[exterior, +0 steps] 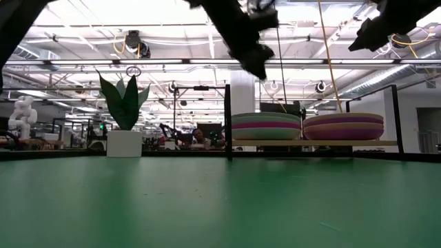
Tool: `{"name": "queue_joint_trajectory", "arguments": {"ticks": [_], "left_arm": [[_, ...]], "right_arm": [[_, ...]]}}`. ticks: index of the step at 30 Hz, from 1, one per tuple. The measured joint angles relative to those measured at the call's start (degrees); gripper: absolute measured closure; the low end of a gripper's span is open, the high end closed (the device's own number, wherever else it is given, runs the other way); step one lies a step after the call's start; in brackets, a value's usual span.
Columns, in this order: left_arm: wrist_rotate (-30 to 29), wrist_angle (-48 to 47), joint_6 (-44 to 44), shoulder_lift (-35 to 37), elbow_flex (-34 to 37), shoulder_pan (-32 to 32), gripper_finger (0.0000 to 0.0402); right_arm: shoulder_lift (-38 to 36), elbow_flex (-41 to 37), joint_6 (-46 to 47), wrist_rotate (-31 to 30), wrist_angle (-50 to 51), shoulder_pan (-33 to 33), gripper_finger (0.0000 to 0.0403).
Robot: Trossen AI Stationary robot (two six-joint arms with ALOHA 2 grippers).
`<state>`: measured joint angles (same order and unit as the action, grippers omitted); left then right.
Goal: Place and stack plates onto a shelf
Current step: Return to Home Position
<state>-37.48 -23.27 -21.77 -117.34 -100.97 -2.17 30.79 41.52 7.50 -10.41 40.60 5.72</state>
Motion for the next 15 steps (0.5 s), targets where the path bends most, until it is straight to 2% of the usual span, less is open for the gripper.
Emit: {"name": "queue_joint_trajectory", "arguments": {"ticks": [9,15], "left_arm": [[-0.04,-15.50,13.47,8.59,0.00,1.14,0.0234],[-0.02,-16.28,16.67,13.08,3.94,2.13,0.0258]], "right_arm": [[0.04,0.00,0.82,0.03,1.19,0.00,0.0261],[0.04,0.00,1.27,0.09,1.66,0.02,0.0261]]}}
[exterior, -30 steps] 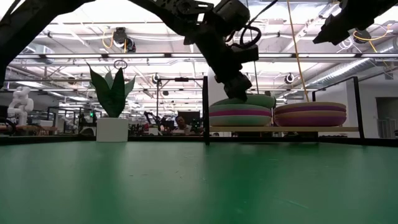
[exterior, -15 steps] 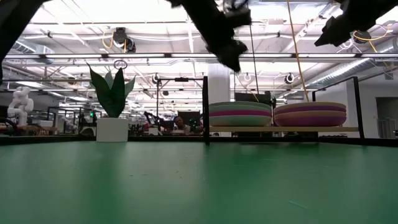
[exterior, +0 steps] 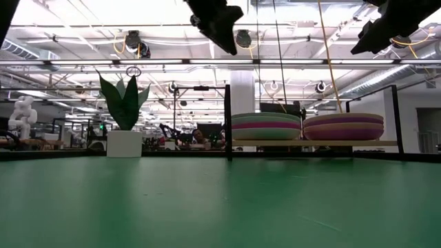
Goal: Place and stack plates onto a shelf
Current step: Return to Home Position
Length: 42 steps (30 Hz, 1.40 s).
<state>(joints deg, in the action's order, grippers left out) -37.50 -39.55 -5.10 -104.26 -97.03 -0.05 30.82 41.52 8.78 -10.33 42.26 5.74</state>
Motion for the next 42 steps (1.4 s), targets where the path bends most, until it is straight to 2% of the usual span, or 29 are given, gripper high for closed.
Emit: {"name": "queue_joint_trajectory", "arguments": {"ticks": [3,6,11,17,20,24,29,33,38,42], "left_arm": [[0.01,3.04,1.25,3.75,6.57,0.25,0.0284],[-0.01,9.74,2.56,8.67,16.12,0.41,0.0302],[0.42,27.34,-0.50,16.98,32.06,-0.02,0.0309],[10.35,40.83,0.74,23.36,44.84,-1.13,0.0309],[12.29,47.26,-0.04,23.93,48.17,-0.40,0.0309],[13.98,55.52,-2.42,24.63,50.73,0.56,0.0309],[17.18,60.98,-3.54,24.62,52.24,1.30,0.0309],[19.56,61.25,-1.85,24.64,54.10,1.61,0.0310],[19.72,67.62,-0.75,24.60,59.21,3.44,0.0310],[19.76,73.65,-0.99,24.60,62.74,3.69,0.0310]], "right_arm": [[0.00,0.00,0.17,0.00,0.03,0.00,0.0261],[-0.04,0.00,0.20,-0.02,0.06,0.00,0.0261],[0.13,-0.02,0.20,-0.08,-0.09,0.00,0.0261],[1.56,-0.09,-0.41,-0.30,-2.08,-0.02,0.0261],[1.95,-0.69,-2.31,-0.49,-4.31,-0.02,0.0264],[1.69,-4.79,-6.71,-0.39,-12.67,-0.02,0.0287],[1.92,-9.35,-14.32,-0.60,-23.67,-0.13,0.0343],[1.87,-12.15,-18.61,-1.88,-31.71,-0.15,0.0392],[1.79,-15.42,-22.66,-2.85,-37.64,-0.15,0.0394],[1.78,-17.18,-25.80,-3.39,-38.27,-0.17,0.0400]]}}
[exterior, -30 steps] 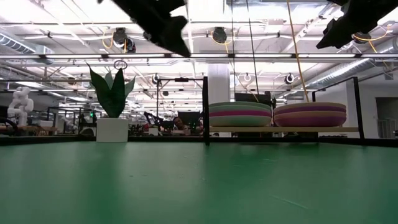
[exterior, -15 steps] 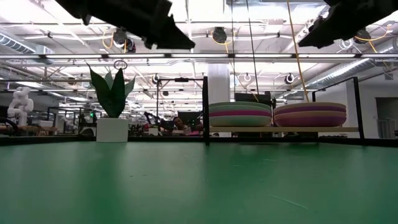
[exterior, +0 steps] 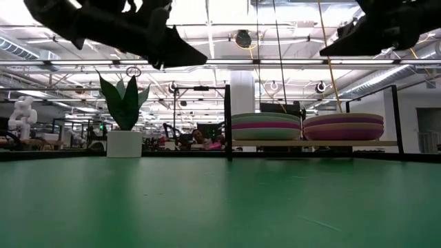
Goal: Place and stack plates onto a shelf
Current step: Return to Home Position
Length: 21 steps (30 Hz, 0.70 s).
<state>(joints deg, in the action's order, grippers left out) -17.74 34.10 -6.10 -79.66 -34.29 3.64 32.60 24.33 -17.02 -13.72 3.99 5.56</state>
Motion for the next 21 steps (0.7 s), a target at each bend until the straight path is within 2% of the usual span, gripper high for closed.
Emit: {"name": "queue_joint_trajectory", "arguments": {"ticks": [4,9,14,21], "left_arm": [[-0.07,4.20,-0.88,0.01,2.95,-0.24,0.0332],[2.90,7.56,-0.62,-0.02,6.16,0.26,0.0391],[3.75,7.84,0.39,-0.02,7.44,2.76,0.0397],[1.29,6.06,-0.07,1.71,7.51,4.42,0.0398]], "right_arm": [[0.00,-1.52,1.16,0.30,-0.01,0.01,0.0402],[-0.02,-4.66,1.40,0.24,-5.37,0.01,0.0402],[-0.21,-9.00,0.54,0.23,-12.10,0.00,0.0402],[-0.26,-13.73,-1.45,0.23,-19.57,0.02,0.0403]]}}
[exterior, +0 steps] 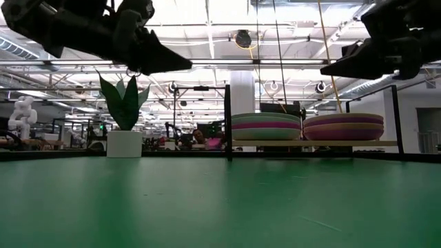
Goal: Place and stack plates onto a shelf
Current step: Return to Home Position
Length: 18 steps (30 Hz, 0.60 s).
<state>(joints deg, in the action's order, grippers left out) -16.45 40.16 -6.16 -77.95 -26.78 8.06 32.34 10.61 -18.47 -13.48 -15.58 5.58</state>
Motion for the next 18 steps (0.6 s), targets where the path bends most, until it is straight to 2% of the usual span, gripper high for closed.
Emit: {"name": "queue_joint_trajectory", "arguments": {"ticks": [8,13,18], "left_arm": [[-0.71,-10.67,0.77,9.82,0.06,2.18,0.0398],[-2.46,-12.16,0.44,12.48,0.74,3.87,0.0399],[-2.66,-10.15,0.99,14.68,5.43,4.06,0.0399]], "right_arm": [[0.00,-2.63,-0.42,-0.01,-0.57,-0.02,0.0403],[0.00,-5.36,-0.41,0.12,-4.83,-0.02,0.0403],[0.01,-8.19,-0.79,0.23,-8.59,-0.01,0.0403]]}}
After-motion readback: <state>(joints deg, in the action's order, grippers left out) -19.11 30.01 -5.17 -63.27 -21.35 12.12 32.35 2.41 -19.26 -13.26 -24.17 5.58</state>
